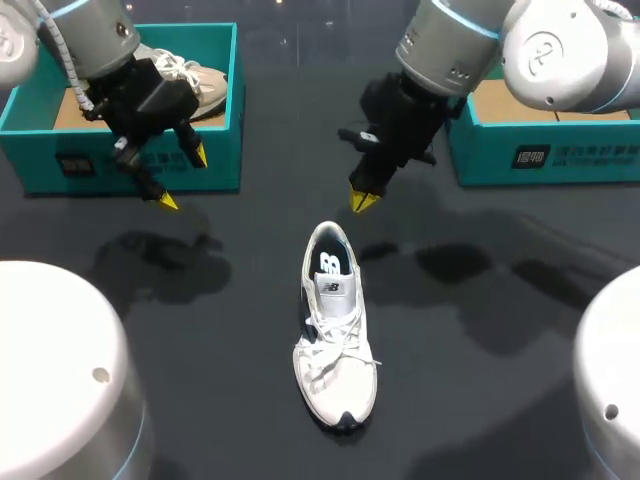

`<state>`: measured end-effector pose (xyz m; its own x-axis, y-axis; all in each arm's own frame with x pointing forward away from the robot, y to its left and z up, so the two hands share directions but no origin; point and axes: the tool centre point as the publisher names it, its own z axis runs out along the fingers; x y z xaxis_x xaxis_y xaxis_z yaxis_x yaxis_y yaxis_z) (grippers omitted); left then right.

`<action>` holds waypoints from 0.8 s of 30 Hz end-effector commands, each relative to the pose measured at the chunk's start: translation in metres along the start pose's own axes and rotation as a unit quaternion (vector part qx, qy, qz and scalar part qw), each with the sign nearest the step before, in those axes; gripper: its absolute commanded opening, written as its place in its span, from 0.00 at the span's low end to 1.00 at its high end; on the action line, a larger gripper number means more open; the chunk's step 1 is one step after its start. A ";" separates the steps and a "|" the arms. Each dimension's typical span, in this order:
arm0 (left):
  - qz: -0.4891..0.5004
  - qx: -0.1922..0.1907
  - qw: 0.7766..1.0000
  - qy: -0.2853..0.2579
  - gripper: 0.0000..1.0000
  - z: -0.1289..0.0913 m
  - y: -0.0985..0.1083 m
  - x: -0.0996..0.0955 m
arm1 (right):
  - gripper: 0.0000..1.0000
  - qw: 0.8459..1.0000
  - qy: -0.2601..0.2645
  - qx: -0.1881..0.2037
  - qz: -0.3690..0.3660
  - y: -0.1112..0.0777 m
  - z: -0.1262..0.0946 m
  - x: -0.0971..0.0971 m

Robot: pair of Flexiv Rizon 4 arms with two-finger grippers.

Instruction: Take the shoe out of the shoebox, open the shoe tongue, remove and reinsert the insole, then place the shoe into the shoebox

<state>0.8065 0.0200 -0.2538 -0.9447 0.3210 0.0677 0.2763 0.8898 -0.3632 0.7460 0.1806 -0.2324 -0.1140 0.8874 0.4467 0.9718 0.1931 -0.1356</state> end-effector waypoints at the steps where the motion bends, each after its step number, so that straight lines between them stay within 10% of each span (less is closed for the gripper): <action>1: 0.026 -0.013 1.000 0.009 1.00 -0.004 0.009 -0.002 | 0.00 0.999 -0.029 -0.019 0.003 -0.001 0.013 0.010; 8: 0.056 -0.019 0.997 0.042 1.00 -0.019 0.033 -0.014 | 0.00 0.985 -0.162 -0.058 -0.017 -0.009 0.042 0.039; 24: 0.067 -0.006 0.997 0.038 1.00 -0.020 0.029 -0.009 | 0.00 0.981 -0.181 -0.064 -0.025 -0.011 0.049 0.035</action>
<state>0.8292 0.0452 -0.2463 -0.8828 0.4574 0.1070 0.3946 0.8457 -0.3594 0.7248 0.2268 -0.2525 -0.2046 0.9701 0.1302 0.9782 0.2077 -0.0099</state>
